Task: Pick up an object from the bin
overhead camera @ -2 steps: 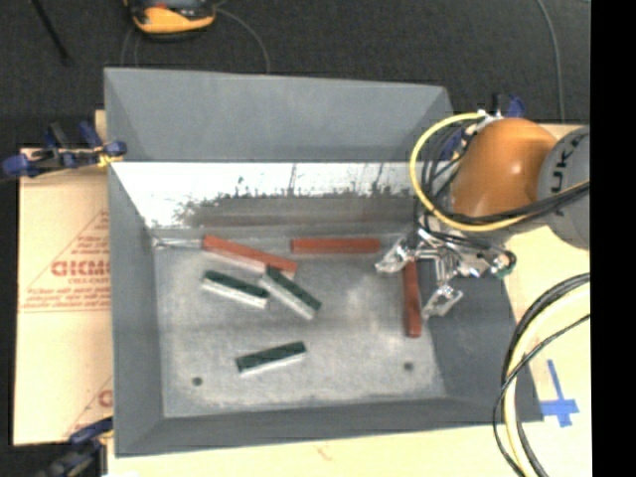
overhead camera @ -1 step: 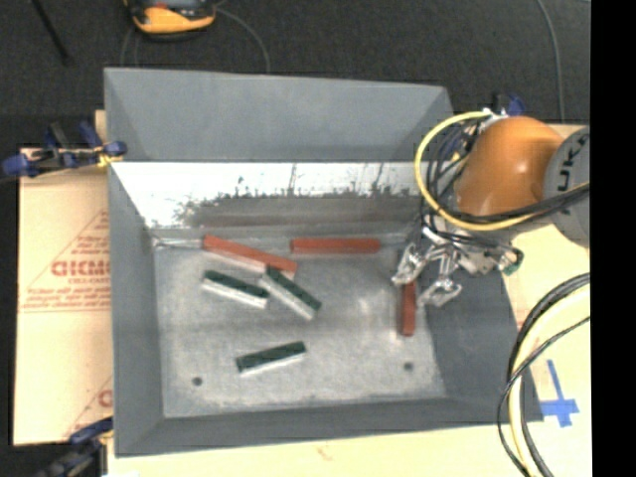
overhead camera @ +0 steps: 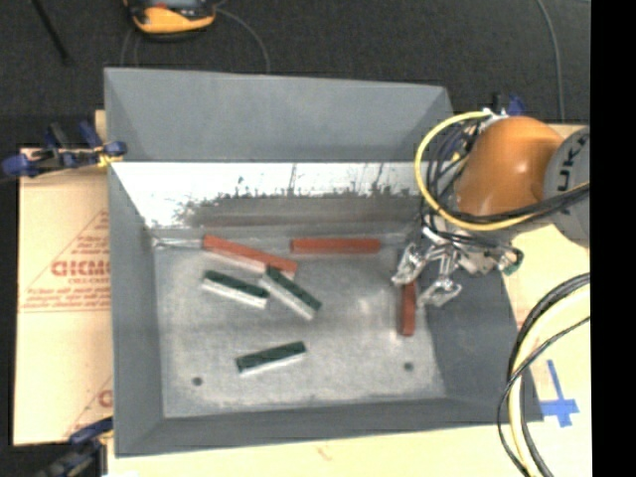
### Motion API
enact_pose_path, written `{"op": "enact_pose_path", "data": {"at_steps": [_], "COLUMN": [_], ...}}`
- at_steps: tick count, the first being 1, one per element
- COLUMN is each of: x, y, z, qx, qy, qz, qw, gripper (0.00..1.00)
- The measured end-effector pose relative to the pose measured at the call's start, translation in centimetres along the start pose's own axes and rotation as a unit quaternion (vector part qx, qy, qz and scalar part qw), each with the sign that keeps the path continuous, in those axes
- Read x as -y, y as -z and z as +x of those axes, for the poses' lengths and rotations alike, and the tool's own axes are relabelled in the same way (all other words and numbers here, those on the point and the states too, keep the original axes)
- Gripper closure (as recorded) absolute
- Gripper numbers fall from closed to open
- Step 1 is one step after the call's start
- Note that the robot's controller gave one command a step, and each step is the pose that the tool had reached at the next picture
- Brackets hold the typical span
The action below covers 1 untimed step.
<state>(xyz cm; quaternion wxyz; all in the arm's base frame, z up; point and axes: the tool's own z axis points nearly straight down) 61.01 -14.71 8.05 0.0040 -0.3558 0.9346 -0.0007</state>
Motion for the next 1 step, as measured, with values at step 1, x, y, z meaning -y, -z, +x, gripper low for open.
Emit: {"op": "enact_pose_path", "data": {"at_steps": [1], "x": [-0.14], "y": [0.36], "z": [0.05], "qx": [-0.0006], "qy": [0.000], "qz": [-0.002], "qw": [1.0000], "gripper": [1.00]}}
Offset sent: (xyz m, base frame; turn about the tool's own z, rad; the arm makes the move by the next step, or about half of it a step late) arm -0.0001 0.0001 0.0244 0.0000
